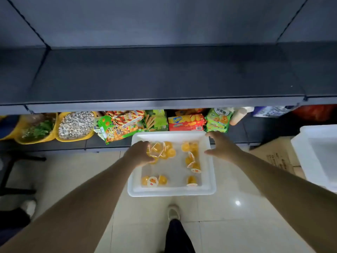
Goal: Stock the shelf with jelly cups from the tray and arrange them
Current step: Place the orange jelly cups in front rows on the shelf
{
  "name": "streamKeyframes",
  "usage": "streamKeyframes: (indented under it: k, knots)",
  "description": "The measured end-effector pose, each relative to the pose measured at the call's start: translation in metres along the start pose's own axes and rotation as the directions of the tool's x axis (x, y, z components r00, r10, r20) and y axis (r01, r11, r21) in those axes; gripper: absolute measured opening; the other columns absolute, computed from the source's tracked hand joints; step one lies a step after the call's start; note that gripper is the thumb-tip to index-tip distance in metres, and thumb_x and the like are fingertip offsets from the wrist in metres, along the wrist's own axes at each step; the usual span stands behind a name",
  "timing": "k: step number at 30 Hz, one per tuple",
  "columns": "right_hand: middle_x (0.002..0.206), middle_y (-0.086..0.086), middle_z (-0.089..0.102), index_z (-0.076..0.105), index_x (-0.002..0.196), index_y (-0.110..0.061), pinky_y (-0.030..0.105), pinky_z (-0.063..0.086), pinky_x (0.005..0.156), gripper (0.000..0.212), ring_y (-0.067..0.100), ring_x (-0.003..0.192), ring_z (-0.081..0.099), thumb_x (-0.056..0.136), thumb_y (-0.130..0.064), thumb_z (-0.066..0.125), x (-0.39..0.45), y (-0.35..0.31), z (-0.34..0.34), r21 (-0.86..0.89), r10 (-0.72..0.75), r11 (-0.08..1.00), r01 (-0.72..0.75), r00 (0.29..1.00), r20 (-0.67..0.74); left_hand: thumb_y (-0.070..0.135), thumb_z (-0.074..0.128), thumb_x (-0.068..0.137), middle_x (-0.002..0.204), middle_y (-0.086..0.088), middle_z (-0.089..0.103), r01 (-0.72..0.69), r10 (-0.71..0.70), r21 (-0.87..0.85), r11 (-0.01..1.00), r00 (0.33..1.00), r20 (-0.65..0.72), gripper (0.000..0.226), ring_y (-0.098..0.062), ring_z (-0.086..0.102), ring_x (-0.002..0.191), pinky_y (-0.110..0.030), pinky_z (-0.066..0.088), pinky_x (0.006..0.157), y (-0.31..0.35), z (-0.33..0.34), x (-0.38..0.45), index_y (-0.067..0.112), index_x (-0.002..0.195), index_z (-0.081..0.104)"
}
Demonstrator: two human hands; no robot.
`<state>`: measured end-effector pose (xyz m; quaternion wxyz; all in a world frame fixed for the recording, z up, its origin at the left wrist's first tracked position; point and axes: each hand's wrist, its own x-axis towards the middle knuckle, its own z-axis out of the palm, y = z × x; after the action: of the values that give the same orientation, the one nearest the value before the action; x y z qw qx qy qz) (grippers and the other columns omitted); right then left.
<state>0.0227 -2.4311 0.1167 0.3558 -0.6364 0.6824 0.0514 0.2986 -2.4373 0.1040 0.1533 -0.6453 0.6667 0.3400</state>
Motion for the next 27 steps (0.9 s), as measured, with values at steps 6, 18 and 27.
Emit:
streamKeyframes:
  k: [6, 18, 27]
  knots:
    - [0.132, 0.010, 0.050, 0.043, 0.135, -0.013, 0.031, 0.043, 0.093, 0.068, 0.024, 0.120, 0.049, 0.079, -0.033, 0.074, 0.083, 0.059, 0.108, 0.129, 0.180, 0.972, -0.196, 0.975, 0.129, 0.031, 0.068, 0.083, 0.142, -0.008, 0.044, 0.063, -0.059, -0.119, 0.991, 0.997, 0.039, 0.067, -0.023, 0.044, 0.127, -0.031, 0.039, 0.100, -0.031, 0.096, 0.100, 0.012, 0.140, 0.037]
    - [0.138, 0.004, 0.051, 0.039, 0.143, -0.013, 0.033, 0.045, 0.097, 0.067, 0.025, 0.122, 0.051, 0.084, -0.030, 0.066, 0.193, 0.094, 0.235, 0.233, 0.208, 0.946, -0.223, 0.974, 0.088, 0.028, 0.067, 0.085, 0.143, -0.011, 0.040, -0.078, 0.074, -0.069, 0.995, 0.995, -0.059, 0.067, -0.026, 0.038, 0.132, -0.033, 0.034, 0.104, -0.054, 0.184, 0.240, 0.010, 0.141, 0.035]
    - [0.122, 0.012, 0.059, 0.047, 0.128, -0.007, 0.032, 0.044, 0.091, 0.047, 0.028, 0.114, 0.055, 0.089, -0.029, 0.062, 0.206, 0.088, 0.276, 0.035, 0.200, 0.978, -0.206, 0.973, 0.118, 0.018, 0.067, 0.085, 0.136, -0.007, 0.048, -0.285, 0.283, 0.130, 0.950, 0.959, 0.034, 0.054, -0.024, 0.046, 0.125, -0.032, 0.039, 0.099, -0.057, 0.194, 0.271, 0.010, 0.134, 0.045]
